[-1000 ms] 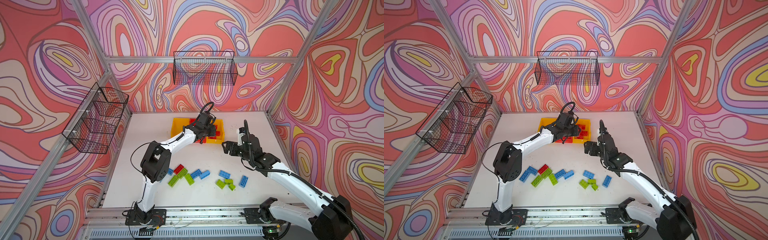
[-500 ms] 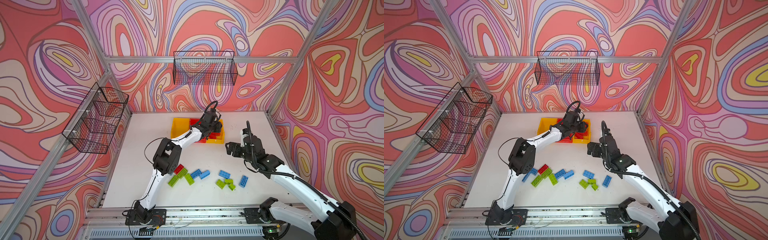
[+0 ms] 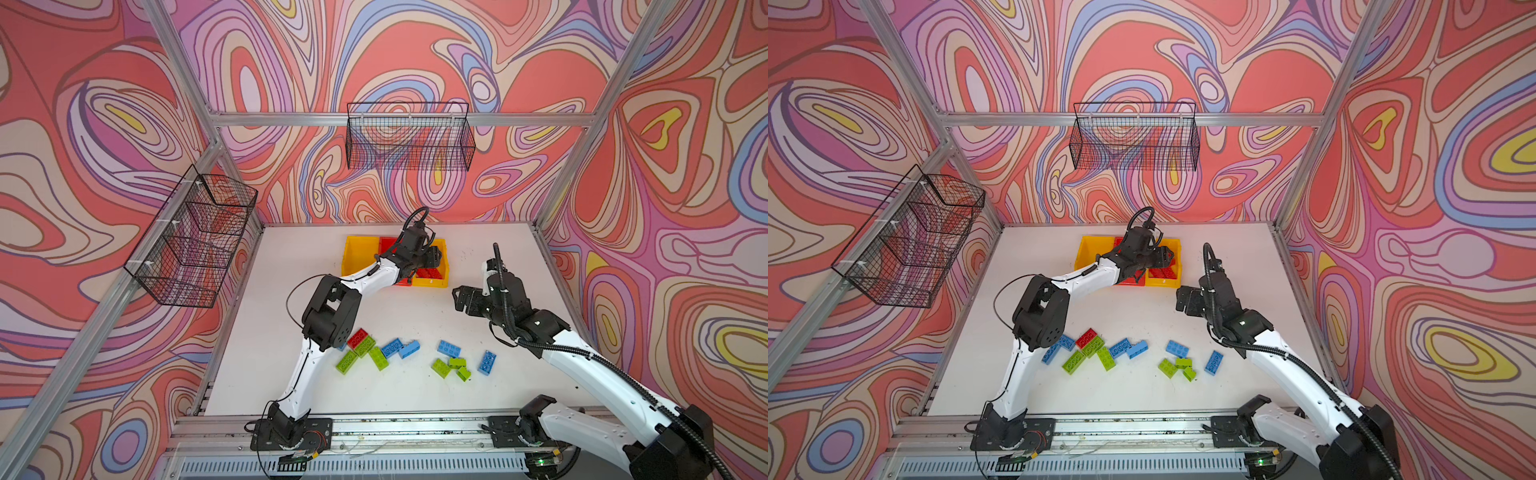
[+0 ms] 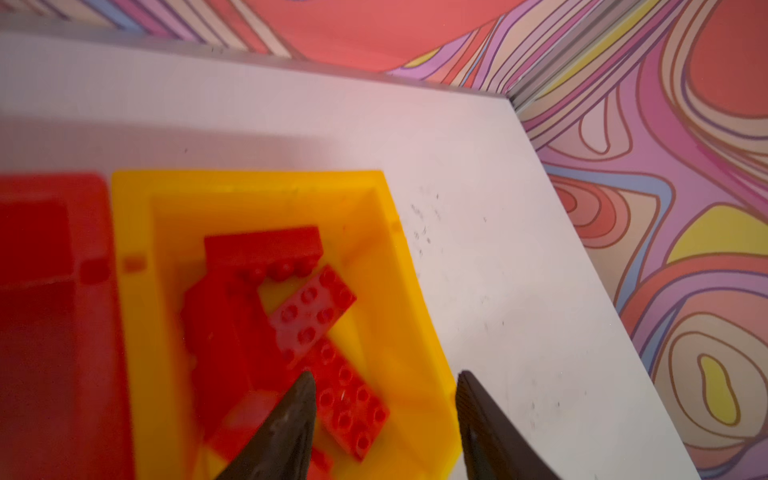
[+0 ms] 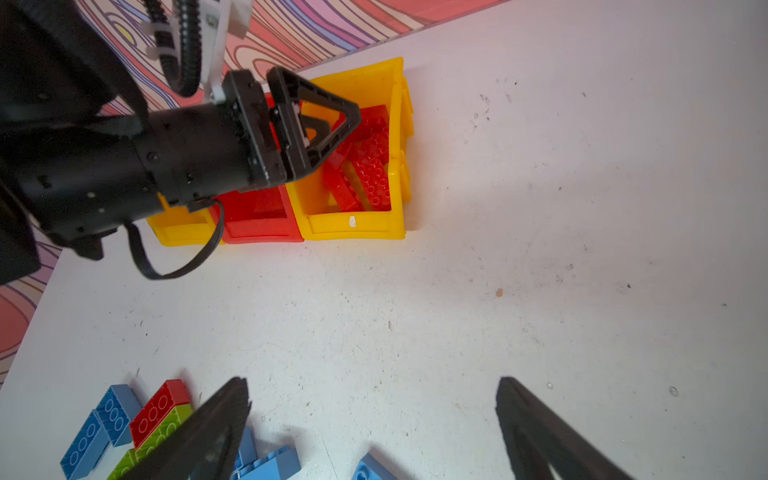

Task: Sort the legos into containers by color
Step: 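Carry the red brick to the yellow bin with red bricks and release, then grasp a red brick among blue bricks with the right gripper while the left gripper withdraws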

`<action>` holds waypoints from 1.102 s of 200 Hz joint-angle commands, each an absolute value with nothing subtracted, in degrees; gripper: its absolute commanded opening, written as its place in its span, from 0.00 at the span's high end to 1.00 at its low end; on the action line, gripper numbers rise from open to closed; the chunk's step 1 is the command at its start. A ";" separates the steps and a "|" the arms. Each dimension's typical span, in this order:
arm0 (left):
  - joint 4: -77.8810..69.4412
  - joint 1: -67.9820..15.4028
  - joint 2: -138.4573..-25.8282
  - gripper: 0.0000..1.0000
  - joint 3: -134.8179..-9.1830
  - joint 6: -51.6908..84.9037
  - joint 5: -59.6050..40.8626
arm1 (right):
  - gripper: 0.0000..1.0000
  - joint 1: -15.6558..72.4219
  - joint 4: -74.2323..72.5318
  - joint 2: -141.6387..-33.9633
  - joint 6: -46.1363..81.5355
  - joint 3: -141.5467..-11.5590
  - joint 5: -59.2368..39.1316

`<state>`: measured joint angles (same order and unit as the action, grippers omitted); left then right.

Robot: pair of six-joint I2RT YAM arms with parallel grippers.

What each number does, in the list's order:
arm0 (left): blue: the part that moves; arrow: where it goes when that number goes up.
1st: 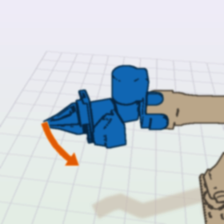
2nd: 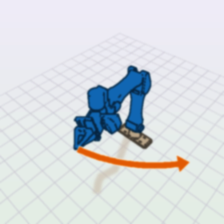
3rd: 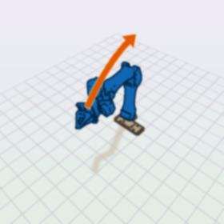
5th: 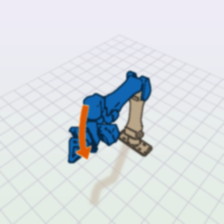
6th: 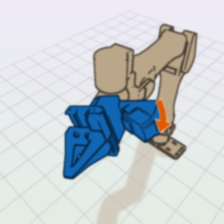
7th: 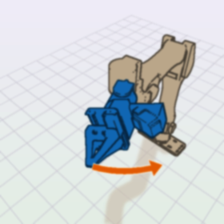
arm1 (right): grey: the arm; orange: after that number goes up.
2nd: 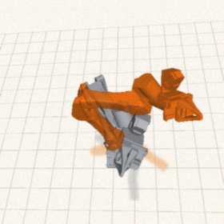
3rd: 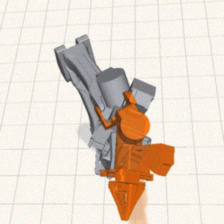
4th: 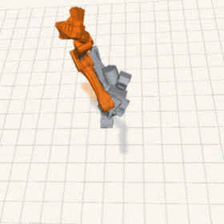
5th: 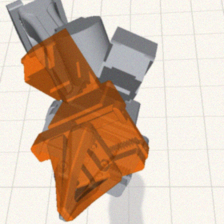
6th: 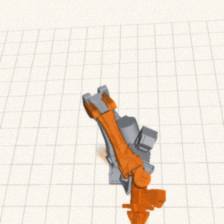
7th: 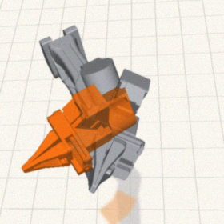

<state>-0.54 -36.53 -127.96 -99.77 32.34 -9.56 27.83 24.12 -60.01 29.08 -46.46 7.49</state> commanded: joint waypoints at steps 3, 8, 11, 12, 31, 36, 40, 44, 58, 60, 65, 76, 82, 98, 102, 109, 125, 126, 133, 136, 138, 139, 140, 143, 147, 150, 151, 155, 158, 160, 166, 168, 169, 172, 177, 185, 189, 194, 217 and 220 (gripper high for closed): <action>-7.63 -36.30 -115.30 0.40 -89.98 33.93 -7.60 | 0.03 28.26 25.51 -60.10 28.92 -47.63 5.67; -7.52 -36.25 -112.88 0.40 -87.44 33.79 -6.70 | 0.03 28.44 25.73 -60.11 28.83 -47.79 5.63; -7.40 -36.29 -111.38 0.40 -85.82 33.78 -5.97 | 0.03 28.69 25.88 -60.13 28.83 -47.89 5.55; -7.30 -36.30 -110.89 0.40 -85.32 33.76 -5.75 | 0.03 28.69 25.88 -60.13 28.83 -47.89 5.55; -4.62 -36.30 -101.68 0.39 -75.16 34.05 -0.85 | 0.03 30.43 26.11 -60.84 28.78 -48.23 5.57; -3.19 -36.29 -98.95 0.39 -72.44 34.37 0.79 | 0.03 31.34 26.10 -61.37 28.80 -48.45 5.65; -2.10 -36.30 -97.07 0.39 -70.25 34.71 2.39 | 0.03 32.08 26.05 -61.98 28.82 -48.56 5.91; -1.11 -36.30 -94.97 0.40 -68.12 35.06 3.74 | 0.03 32.96 25.93 -62.58 28.81 -48.71 6.15; 2.05 -36.21 -87.89 0.39 -60.65 36.00 8.02 | 0.03 35.77 25.15 -65.48 28.91 -49.48 6.93; 2.58 -36.21 -86.81 0.39 -59.53 36.27 8.71 | 0.03 36.39 24.96 -65.77 28.92 -49.59 6.96; 3.59 -36.21 -84.20 0.39 -56.87 36.79 9.87 | 0.03 37.63 24.62 -67.24 28.83 -50.03 7.07; 5.75 -36.19 -77.99 0.37 -51.12 38.36 12.12 | 0.03 40.04 23.19 -70.72 28.59 -51.02 6.77; 7.20 -36.12 -74.58 0.35 -48.03 39.57 13.05 | 0.04 41.34 22.37 -72.59 28.36 -51.68 6.41; 11.78 -35.99 -65.10 0.30 -41.19 42.58 14.78 | 0.04 44.04 20.01 -77.48 27.61 -53.47 4.93; 13.33 -36.03 -62.71 0.27 -39.57 43.37 15.44 | 0.04 44.69 19.33 -79.27 27.37 -54.09 4.27; 16.66 -36.02 -58.49 0.26 -37.02 45.03 16.60 | 0.04 45.49 18.22 -81.50 26.97 -54.96 3.22; 24.02 -35.94 -48.27 0.15 -32.02 49.02 19.26 | 0.04 47.53 16.84 -86.40 25.81 -57.80 1.46; 24.58 -35.94 -47.60 0.15 -31.74 49.29 19.47 | 0.04 47.67 16.81 -86.71 25.74 -58.04 1.39; 28.05 -35.95 -43.15 0.11 -30.22 51.02 20.65 | 0.04 48.61 16.80 -88.80 25.23 -59.62 0.99; 29.59 -35.95 -40.97 0.10 -28.55 51.73 21.26 | 0.04 48.85 16.79 -89.41 25.07 -60.08 0.95; 30.56 -35.95 -39.66 0.09 -27.84 52.11 21.57 | 0.04 49.17 16.83 -90.33 24.83 -60.78 0.83; 31.05 -35.95 -38.99 0.09 -27.59 52.29 21.69 | 0.04 49.33 16.85 -90.65 24.76 -61.02 0.81; 31.57 -35.95 -38.26 0.08 -27.37 52.47 21.79 | 0.04 49.49 16.86 -90.94 24.64 -61.27 0.76; 33.04 -35.95 -36.35 0.07 -26.67 53.00 22.19 | 0.04 49.82 16.92 -91.75 24.55 -62.00 0.63; 34.93 -35.95 -33.55 0.05 -25.96 53.70 22.73 | 0.04 50.29 17.04 -93.00 24.25 -63.02 0.52; 36.53 -35.95 -31.53 0.02 -25.44 54.25 23.11 | 0.04 50.64 17.13 -93.85 24.11 -63.70 0.37; 37.08 -35.95 -30.84 0.01 -25.33 54.59 23.29 | 0.04 50.76 17.18 -94.12 24.05 -63.93 0.36; 39.34 -35.95 -28.18 0.00 -24.81 55.87 23.85 | 0.04 51.15 17.30 -95.26 23.87 -64.99 0.09; 41.00 -35.95 -26.26 0.00 -24.53 56.69 24.18 | 0.04 51.49 17.43 -96.11 23.76 -65.59 0.01; 42.09 -35.95 -25.00 0.00 -24.41 57.22 24.35 | 0.04 51.76 17.52 -96.67 23.69 -66.10 0.07; 45.09 -35.95 -21.35 0.00 -23.98 58.44 24.82 | 0.04 52.37 17.75 -98.20 23.42 -67.56 -0.04; 45.88 -35.95 -20.06 0.00 -23.86 58.91 24.90 | 0.04 52.58 17.80 -98.77 23.32 -68.04 -0.19; 46.54 -35.95 -19.43 0.00 -23.84 59.07 24.93 | 0.04 52.66 17.86 -99.04 23.26 -68.25 -0.22; 47.97 -35.95 -17.65 0.00 -23.58 59.89 25.18 | 0.04 53.00 17.94 -99.83 23.08 -68.89 -0.26; 50.15 -35.89 -14.74 0.00 -23.41 60.97 25.46 | 0.04 53.58 18.14 -100.52 22.80 -70.00 -0.33; 53.45 -35.87 -10.65 0.00 -22.93 62.65 25.97 | 0.04 54.22 18.35 -103.45 22.45 -71.50 -0.41; 55.05 -35.88 -8.67 0.00 -22.90 63.28 26.29 | 0.04 54.39 18.45 -104.34 22.35 -72.07 -0.56; 56.75 -35.94 -6.72 0.00 -22.78 63.93 26.65 | 0.04 54.71 18.54 -105.29 22.15 -73.02 -0.79; 60.18 -35.94 -0.60 0.00 -21.79 66.95 26.62 | 0.05 55.38 19.08 -109.25 21.43 -76.35 -1.43; 59.96 -35.95 -0.92 0.00 -21.80 66.85 26.37 | 0.05 55.48 19.22 -109.67 21.32 -76.70 -1.41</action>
<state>50.13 -36.27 -3.40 -23.31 60.95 24.38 54.92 18.44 -106.54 23.16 -73.67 -0.60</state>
